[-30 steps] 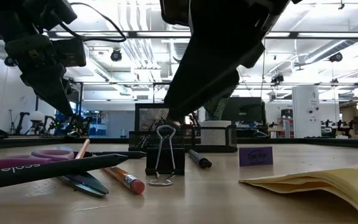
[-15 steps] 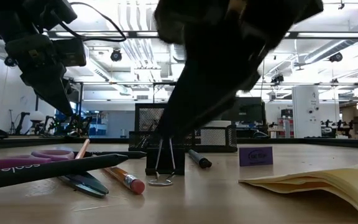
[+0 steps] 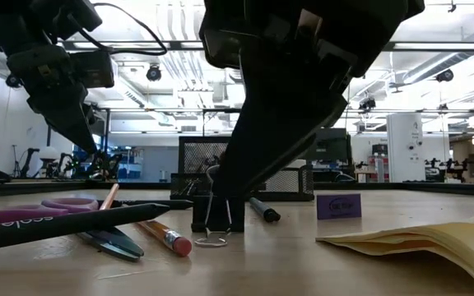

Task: Pick and place office supplies into organizer
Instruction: Put the binder clip into the desk organizer

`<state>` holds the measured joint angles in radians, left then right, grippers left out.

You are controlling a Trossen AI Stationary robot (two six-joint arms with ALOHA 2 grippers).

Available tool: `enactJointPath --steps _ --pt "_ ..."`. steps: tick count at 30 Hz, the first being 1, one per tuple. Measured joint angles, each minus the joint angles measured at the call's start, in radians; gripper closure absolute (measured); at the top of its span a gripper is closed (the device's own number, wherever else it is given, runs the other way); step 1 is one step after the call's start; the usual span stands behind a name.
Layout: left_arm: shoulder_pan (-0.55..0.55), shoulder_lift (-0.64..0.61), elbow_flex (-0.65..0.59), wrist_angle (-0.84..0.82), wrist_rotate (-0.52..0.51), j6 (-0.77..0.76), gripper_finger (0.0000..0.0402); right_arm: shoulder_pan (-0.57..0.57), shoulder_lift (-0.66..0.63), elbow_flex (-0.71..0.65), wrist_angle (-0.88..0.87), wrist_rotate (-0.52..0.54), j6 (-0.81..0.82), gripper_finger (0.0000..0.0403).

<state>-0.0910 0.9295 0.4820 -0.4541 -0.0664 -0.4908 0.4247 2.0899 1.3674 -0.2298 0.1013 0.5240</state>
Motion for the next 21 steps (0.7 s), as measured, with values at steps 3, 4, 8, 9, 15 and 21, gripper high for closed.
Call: enactJointPath --steps 3,4,8,9,15,21 --pt "0.0 0.0 0.0 0.0 0.0 0.0 0.0314 -0.004 0.0 0.0 0.0 -0.001 0.0 0.0243" --pt "0.0 0.0 0.0 0.0 0.0 0.0 0.0314 -0.005 0.0 0.0 0.0 -0.002 0.0 0.0249" --pt "0.0 0.0 0.0 0.0 0.0 0.0 0.0314 -0.009 -0.001 0.0 0.0 -0.005 -0.001 0.0285" --pt "0.0 0.0 0.0 0.0 0.0 0.0 0.0314 -0.01 -0.001 0.0 0.0 -0.005 -0.001 0.0295" --pt "0.0 0.0 0.0 0.0 0.0 0.0 0.0314 -0.014 -0.002 0.0 -0.001 -0.006 -0.006 0.0351" --pt "0.0 0.0 0.0 0.0 0.0 0.0 0.0314 -0.06 -0.004 0.0 -0.006 0.006 0.09 0.0391"
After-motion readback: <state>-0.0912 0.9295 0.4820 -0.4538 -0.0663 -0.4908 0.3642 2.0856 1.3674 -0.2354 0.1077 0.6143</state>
